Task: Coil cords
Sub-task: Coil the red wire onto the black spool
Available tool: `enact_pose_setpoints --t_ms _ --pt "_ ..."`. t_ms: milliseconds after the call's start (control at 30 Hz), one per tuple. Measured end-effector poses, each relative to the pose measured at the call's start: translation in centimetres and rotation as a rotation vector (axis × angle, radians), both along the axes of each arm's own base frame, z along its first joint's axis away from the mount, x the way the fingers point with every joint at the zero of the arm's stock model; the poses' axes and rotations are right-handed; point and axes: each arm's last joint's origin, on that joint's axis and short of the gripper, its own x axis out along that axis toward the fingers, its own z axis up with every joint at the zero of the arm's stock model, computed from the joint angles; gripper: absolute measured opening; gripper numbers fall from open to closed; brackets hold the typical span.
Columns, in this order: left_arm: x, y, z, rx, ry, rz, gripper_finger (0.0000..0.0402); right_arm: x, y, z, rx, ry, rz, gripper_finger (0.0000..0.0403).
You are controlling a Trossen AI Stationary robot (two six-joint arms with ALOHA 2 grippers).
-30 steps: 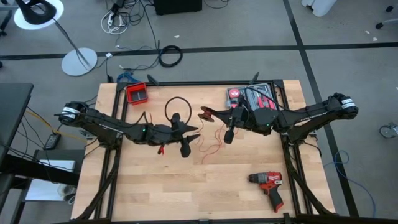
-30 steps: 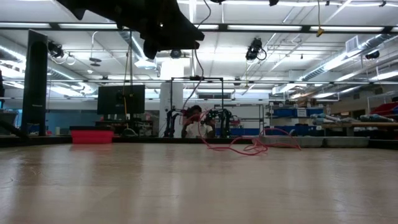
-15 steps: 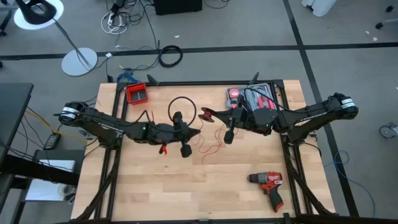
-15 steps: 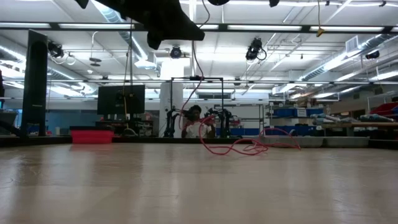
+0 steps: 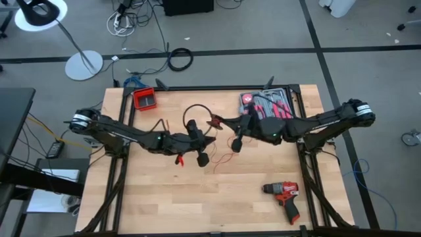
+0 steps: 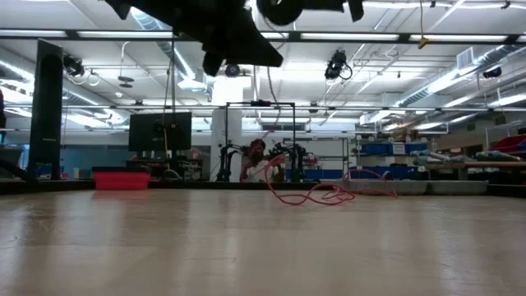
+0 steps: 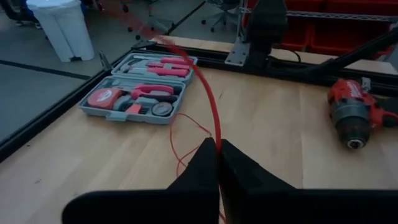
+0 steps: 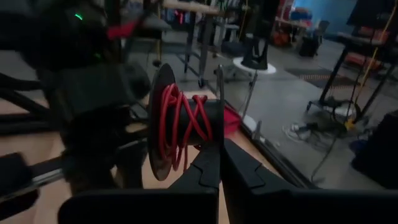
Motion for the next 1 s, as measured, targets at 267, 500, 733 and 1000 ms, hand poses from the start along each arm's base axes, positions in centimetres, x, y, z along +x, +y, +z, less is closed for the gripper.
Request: enact_pose_setpoints --t_ms 267,500,733,1000 --pt "1.3 -0.2 -0.5 -0.015 0.011 0.032 0.0001 0.7 -0.4 -1.8 -0.005 0.086 -0.139 0.0" --pt "1.2 0.5 -1.2 0.009 0.049 0.127 0.0001 1.3 -0.6 -2.7 0.053 0.096 -0.138 0.0" --pt "1.4 0.8 -1.0 0.013 0.027 0.146 0.0001 2.2 -0.5 -4.1 0.056 0.13 -0.143 0.0" --pt "1.8 0.3 -0.1 -0.01 0.005 0.09 0.0001 2.3 -0.6 -4.7 0.012 0.175 -0.185 0.0"
